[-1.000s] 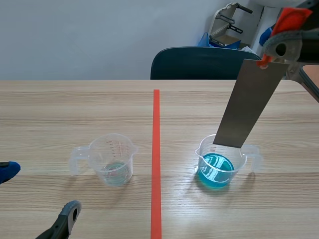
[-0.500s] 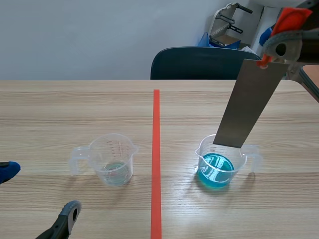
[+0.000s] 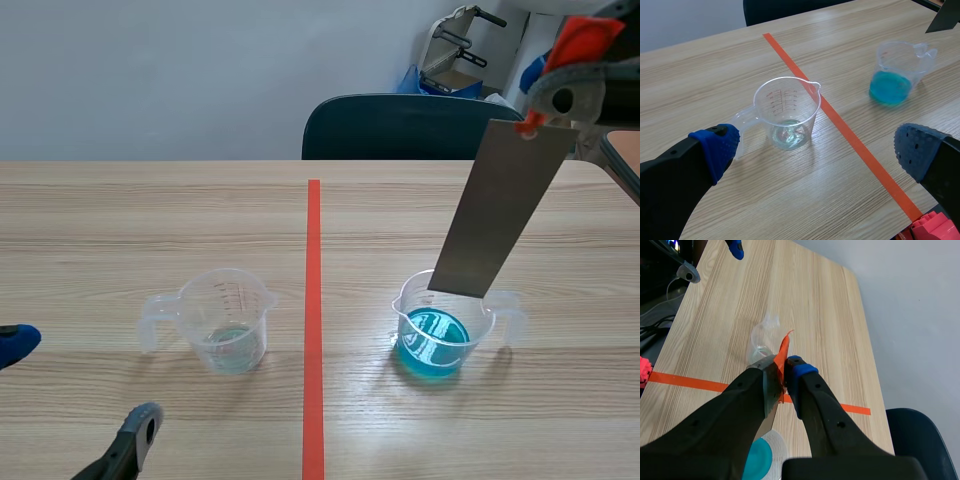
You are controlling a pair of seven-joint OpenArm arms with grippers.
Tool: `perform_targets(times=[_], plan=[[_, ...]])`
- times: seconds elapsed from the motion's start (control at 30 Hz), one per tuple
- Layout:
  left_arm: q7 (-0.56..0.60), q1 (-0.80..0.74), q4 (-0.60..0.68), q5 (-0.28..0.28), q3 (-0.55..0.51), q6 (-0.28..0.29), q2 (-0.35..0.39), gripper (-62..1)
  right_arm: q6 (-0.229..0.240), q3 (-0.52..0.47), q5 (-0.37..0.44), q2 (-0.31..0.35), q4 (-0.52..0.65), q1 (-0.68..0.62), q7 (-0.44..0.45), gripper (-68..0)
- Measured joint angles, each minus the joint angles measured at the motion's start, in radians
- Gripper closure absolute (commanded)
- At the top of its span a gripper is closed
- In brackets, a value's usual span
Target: Do the redox reaction experiment
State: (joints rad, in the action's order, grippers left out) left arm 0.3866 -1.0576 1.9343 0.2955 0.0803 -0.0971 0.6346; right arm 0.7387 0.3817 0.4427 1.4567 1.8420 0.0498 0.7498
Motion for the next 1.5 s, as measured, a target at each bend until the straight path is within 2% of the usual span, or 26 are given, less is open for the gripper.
perform_targets(times=[0.47,1.0,1.23,1.5], plan=[[0.000,0.000,0.000,0.000,0.000,0.000,0.000,-62.3,0.000,0.000,-0.004,-0.022,0.000,0.002,-0.011,-0.7],[0.000,0.005,0.000,0.000,0.000,0.000,0.000,-62.3,0.000,0.000,-0.004,-0.087,0.000,0.036,-0.036,-0.7],[0.000,0.005,0.000,0.000,0.000,0.000,0.000,-62.3,0.000,0.000,-0.004,-0.184,0.000,0.039,-0.096,-0.7],[0.000,0.005,0.000,0.000,0.000,0.000,0.000,-62.3,0.000,0.000,-0.046,-0.386,-0.001,0.041,-0.234,-0.7]])
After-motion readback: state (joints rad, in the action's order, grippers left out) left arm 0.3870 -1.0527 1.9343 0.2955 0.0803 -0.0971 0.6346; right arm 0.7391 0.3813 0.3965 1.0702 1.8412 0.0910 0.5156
